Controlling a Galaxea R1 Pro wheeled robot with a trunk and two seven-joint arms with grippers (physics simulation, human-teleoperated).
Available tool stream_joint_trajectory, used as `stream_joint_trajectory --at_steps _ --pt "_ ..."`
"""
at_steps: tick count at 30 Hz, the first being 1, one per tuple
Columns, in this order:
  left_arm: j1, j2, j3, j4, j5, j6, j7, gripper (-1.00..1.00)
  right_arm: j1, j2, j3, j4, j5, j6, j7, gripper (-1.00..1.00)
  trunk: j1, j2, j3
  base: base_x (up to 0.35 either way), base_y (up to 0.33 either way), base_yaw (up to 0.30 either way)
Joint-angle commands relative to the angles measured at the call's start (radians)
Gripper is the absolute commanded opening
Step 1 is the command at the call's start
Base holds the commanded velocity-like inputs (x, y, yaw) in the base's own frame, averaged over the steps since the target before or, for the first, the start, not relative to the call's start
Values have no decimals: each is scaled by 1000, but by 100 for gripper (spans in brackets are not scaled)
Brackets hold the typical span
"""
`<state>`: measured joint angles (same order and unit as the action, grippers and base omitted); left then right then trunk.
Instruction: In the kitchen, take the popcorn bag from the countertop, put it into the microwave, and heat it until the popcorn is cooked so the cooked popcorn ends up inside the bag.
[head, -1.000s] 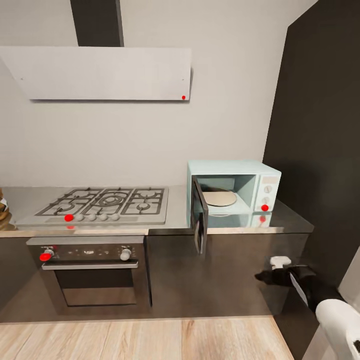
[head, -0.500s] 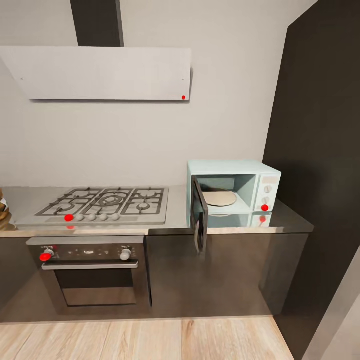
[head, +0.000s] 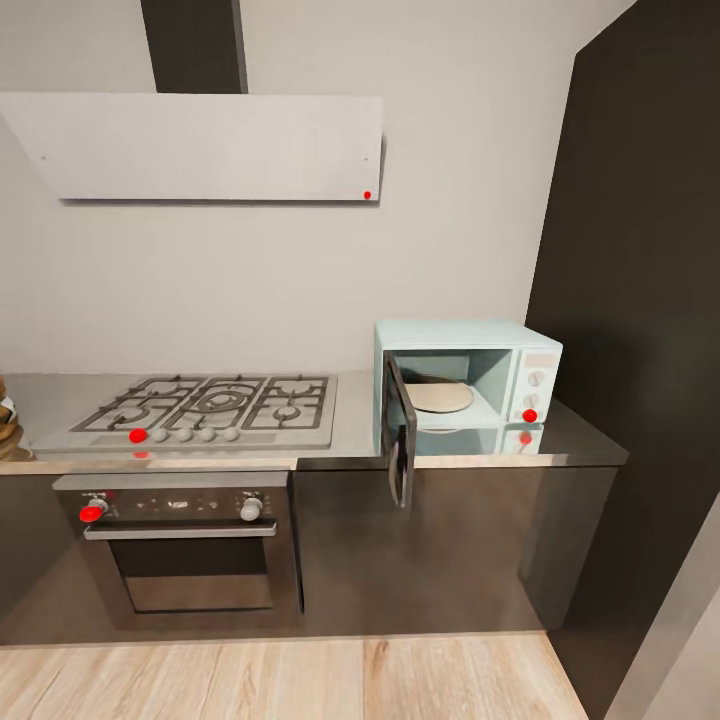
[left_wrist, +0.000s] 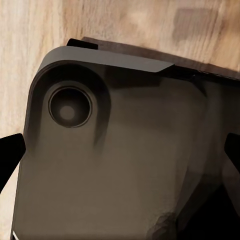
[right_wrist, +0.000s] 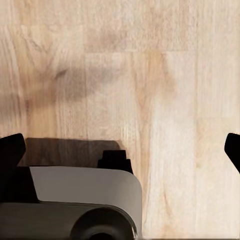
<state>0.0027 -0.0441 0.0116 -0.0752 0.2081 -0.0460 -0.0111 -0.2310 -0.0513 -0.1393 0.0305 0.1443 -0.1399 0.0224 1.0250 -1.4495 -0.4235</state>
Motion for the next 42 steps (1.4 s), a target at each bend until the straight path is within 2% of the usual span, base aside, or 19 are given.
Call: stream_joint_trajectory --at_steps 1,8,21,42 --pt "0 0 1 -1 7 -2 -1 100 1 0 -8 3 8 -4 2 100 0 -1 -1 0 0 0" --pt "0 1 2 -1 7 -2 0 100 4 -3 -10 3 3 12 12 100 0 -1 -1 0 0 45" --pt "0 1 2 -1 10 -2 2 100 4 -9 -9 3 6 14 0 100 0 -1 -1 0 0 276" --pt "0 0 2 0 10 -2 3 100 13 2 -4 3 9 19 -4 100 0 -1 9 0 0 281"
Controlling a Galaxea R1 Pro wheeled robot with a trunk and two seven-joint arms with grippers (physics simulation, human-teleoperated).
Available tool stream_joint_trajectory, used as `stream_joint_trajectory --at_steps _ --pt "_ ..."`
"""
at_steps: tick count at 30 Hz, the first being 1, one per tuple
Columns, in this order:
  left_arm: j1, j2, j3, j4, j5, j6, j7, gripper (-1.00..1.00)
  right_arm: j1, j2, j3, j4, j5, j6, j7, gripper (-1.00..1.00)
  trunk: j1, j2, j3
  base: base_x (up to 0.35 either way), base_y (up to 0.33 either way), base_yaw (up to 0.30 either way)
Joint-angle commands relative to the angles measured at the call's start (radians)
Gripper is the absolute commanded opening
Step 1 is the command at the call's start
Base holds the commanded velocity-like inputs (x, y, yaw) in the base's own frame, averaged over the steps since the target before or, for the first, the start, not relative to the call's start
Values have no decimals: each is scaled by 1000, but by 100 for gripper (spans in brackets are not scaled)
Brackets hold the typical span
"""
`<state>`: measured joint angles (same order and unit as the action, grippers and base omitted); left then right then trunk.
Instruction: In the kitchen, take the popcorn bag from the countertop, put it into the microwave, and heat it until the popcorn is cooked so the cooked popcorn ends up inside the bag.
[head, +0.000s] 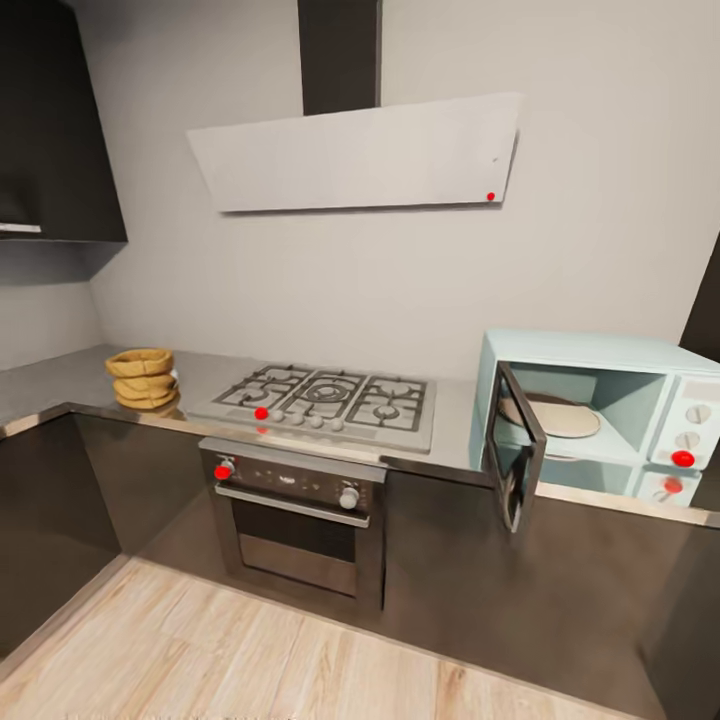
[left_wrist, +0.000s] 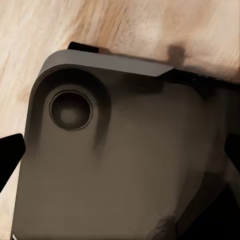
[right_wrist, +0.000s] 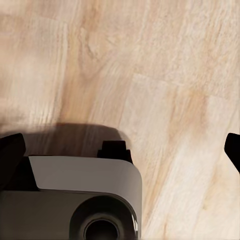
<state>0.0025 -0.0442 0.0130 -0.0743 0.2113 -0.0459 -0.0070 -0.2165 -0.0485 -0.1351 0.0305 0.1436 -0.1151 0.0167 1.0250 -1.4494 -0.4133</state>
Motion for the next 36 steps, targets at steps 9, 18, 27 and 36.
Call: stream_joint_trajectory --at_steps 9,18,27,36 --pt "0 0 1 -1 6 -2 -1 100 -1 -2 -9 3 10 -5 0 100 0 -1 2 0 0 281" --pt "0 1 1 -2 6 -2 -1 100 -1 -1 -8 3 10 -3 1 100 0 -1 2 0 0 281" --pt "1 1 1 -2 6 -2 -1 100 -1 -2 -8 3 10 -2 2 100 0 -1 2 0 0 281" --pt "0 4 1 0 67 0 0 100 -1 -1 -8 3 10 -2 1 100 0 -1 2 0 0 281"
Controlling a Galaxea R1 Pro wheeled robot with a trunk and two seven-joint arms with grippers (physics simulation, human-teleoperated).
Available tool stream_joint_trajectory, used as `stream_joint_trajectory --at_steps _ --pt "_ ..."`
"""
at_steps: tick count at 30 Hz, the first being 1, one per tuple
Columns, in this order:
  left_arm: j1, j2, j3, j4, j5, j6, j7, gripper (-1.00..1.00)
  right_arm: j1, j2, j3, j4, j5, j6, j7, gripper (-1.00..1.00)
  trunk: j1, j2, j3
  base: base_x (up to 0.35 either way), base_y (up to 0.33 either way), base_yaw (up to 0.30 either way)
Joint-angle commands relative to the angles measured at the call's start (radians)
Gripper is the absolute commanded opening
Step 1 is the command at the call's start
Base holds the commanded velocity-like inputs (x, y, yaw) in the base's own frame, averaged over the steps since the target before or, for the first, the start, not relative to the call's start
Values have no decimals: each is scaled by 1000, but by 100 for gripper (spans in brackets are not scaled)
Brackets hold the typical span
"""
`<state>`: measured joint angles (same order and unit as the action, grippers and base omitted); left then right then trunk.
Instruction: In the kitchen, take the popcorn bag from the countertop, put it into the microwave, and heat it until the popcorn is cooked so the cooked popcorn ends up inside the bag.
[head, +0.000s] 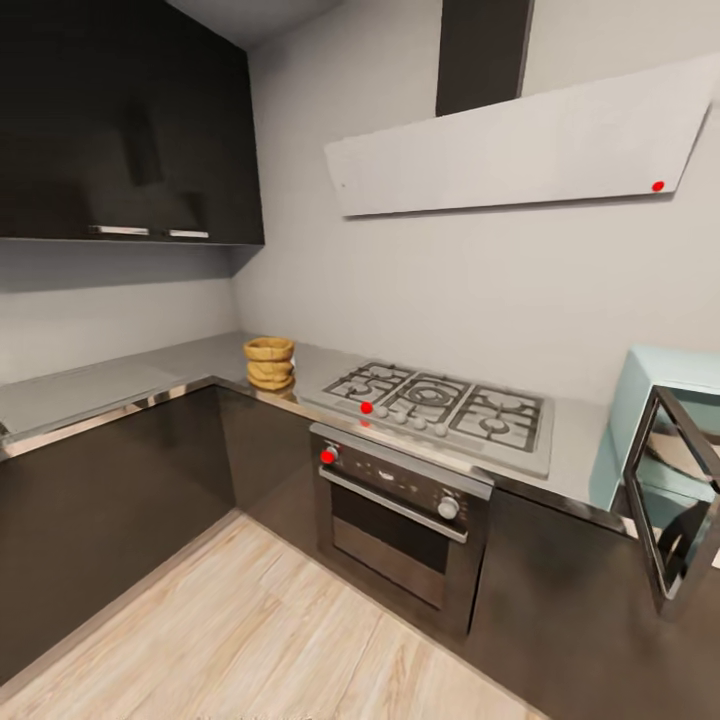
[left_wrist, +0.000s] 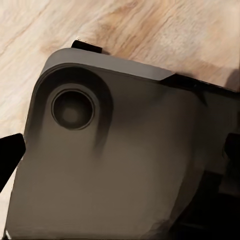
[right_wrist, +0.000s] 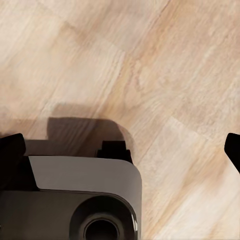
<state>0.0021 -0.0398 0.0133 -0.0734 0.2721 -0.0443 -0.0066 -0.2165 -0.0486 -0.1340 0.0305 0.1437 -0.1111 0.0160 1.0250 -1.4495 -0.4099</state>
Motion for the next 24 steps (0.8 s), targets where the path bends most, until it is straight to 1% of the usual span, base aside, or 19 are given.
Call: stream_joint_trajectory --at_steps 1,4,8,10,12,13,15,18,24 --pt "0 0 0 -1 23 -2 -1 100 -1 -1 -9 3 10 -7 2 100 0 -1 -1 0 0 281" --pt "0 -1 -1 0 37 -2 -1 100 -1 -1 -9 4 10 -7 2 100 0 -1 -1 0 0 281" --pt "1 -1 -5 1 36 -2 -1 100 -1 -1 -8 4 10 -7 2 100 0 -1 -1 0 0 281" --pt "1 -2 -7 1 33 -2 -1 100 11 -1 -6 4 15 -8 4 100 0 -1 -1 0 0 281" --pt "1 -2 -8 1 32 -2 -1 100 22 5 -4 3 79 -8 4 100 0 -1 -1 0 0 281" --pt "1 -2 -8 1 32 -2 -1 100 25 16 -4 3 132 -8 3 100 0 -1 -1 0 0 281" --pt "1 -2 -8 1 32 -2 -1 100 26 22 -4 3 162 -6 3 100 0 -1 -1 0 0 281" --pt "1 -3 -8 1 32 -2 -1 100 26 24 -5 3 175 -7 2 100 0 -1 -1 0 0 281" --pt "1 -3 -9 1 32 -3 0 100 26 24 -6 3 177 -7 1 100 0 -1 -1 0 0 281"
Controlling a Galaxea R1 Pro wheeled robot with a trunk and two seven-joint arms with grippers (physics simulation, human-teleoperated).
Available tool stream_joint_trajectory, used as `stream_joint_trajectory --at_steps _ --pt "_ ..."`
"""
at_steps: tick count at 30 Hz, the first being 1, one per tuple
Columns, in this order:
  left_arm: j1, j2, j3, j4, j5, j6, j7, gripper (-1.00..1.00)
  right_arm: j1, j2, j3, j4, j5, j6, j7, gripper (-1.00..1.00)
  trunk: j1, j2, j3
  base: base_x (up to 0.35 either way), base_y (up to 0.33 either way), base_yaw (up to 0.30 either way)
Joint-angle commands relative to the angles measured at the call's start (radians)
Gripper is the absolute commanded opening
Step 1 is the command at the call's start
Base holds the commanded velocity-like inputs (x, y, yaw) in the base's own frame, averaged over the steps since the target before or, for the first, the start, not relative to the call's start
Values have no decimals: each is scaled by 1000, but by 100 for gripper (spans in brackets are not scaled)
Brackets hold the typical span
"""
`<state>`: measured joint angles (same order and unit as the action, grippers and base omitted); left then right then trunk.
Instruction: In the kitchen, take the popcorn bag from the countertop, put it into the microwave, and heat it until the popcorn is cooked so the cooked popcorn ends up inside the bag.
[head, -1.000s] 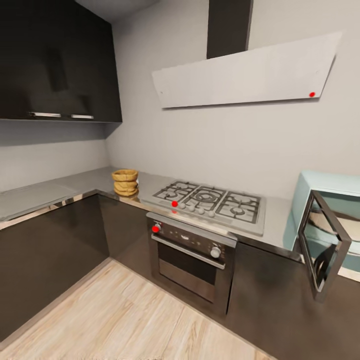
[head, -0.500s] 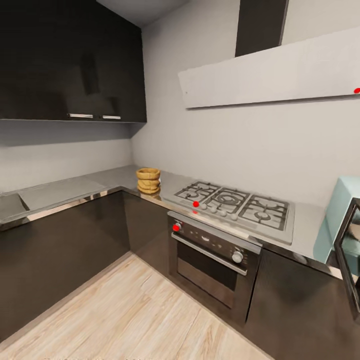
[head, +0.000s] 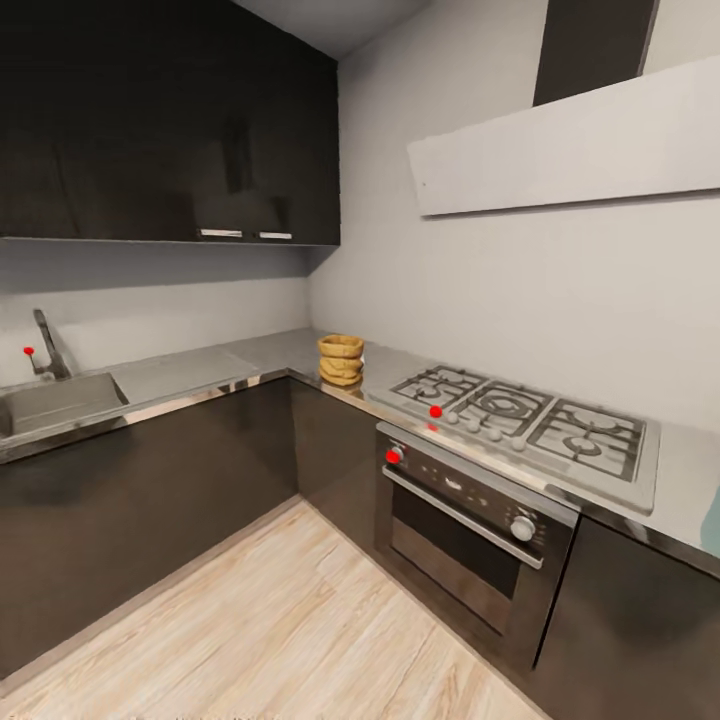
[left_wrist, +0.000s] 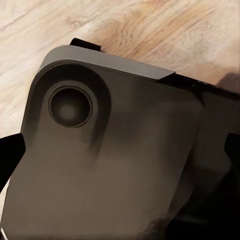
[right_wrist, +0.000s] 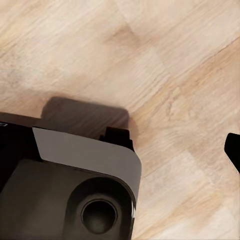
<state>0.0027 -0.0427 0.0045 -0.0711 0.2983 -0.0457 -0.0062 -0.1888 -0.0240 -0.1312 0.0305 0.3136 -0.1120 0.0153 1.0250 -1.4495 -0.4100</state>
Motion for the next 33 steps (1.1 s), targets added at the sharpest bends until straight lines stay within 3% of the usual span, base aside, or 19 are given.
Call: stream_joint_trajectory --at_steps 1,11,24,33 --pt "0 0 0 -1 5 -2 -1 100 -1 -1 -8 3 7 -7 2 100 0 0 -1 0 0 281" --pt "0 0 6 -2 14 -1 -1 100 -1 -1 -8 3 7 -9 3 100 0 0 -1 0 0 264" --pt "0 1 7 -3 14 3 -8 100 -1 -6 -16 2 7 -5 21 100 0 0 -1 2 0 10" --pt "0 6 5 -4 9 11 -13 100 -1 -4 -13 2 9 -5 18 100 0 0 -1 267 0 0"
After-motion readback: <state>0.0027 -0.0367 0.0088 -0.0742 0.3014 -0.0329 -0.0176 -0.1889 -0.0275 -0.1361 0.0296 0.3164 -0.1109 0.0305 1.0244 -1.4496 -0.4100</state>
